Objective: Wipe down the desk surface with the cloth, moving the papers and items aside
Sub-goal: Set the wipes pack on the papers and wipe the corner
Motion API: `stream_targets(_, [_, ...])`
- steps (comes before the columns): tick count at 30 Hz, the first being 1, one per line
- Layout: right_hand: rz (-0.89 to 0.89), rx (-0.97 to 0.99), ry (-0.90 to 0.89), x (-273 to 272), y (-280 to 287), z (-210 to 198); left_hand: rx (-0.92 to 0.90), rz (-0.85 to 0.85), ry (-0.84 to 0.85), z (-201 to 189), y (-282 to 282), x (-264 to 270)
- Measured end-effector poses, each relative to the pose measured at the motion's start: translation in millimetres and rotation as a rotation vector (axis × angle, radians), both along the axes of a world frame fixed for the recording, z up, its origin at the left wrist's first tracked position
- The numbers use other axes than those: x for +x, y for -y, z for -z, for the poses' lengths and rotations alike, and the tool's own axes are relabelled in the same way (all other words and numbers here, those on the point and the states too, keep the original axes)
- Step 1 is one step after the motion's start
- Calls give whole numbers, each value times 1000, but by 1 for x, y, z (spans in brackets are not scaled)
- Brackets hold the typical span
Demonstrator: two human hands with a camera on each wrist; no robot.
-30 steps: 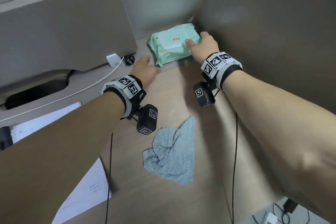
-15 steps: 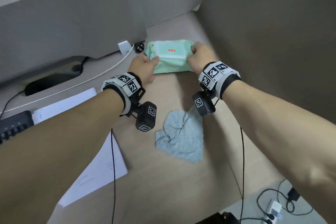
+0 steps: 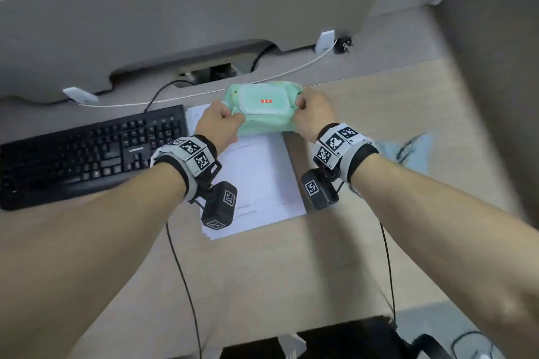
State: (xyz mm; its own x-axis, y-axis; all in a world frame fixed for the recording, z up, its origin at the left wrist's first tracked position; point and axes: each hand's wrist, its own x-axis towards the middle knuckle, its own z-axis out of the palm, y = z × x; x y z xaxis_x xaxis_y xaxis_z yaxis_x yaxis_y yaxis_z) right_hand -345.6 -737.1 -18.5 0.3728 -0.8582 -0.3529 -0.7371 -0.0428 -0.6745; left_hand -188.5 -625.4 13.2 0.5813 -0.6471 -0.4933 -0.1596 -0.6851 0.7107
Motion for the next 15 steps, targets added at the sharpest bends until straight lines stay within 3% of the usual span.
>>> stream_targets(7, [-80, 8, -48, 36, -48, 14, 151, 93, 107, 22, -55, 31])
stream_targets(12, [-114, -44, -67, 21, -55, 12, 264, 232, 268, 27, -59, 30])
stream_targets(15, [-68, -96, -143, -6, -45, 0, 225, 157, 364, 17, -45, 23])
